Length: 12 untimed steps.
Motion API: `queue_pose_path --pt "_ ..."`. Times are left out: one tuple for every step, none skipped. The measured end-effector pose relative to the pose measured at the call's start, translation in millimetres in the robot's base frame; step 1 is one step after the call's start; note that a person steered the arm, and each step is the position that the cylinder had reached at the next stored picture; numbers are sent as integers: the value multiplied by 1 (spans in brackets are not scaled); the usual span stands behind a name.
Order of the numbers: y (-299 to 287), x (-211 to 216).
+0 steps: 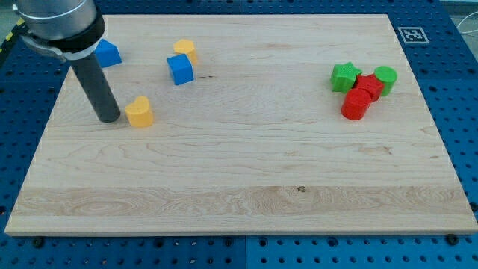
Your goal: Move the yellow heart closer to the blue cube
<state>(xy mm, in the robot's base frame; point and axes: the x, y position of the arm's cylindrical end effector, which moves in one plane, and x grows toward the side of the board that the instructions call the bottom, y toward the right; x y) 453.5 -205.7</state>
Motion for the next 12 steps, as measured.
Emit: queue_pose_path --pt "9 16" --pt "28 19" --pt "43 14" --pt "55 4" --pt "65 -4" --pt "67 -4" --pt "56 7" --pt "49 9" --pt "48 -2" --pt "49 -24" --pt "54 -38" --pt "55 -38"
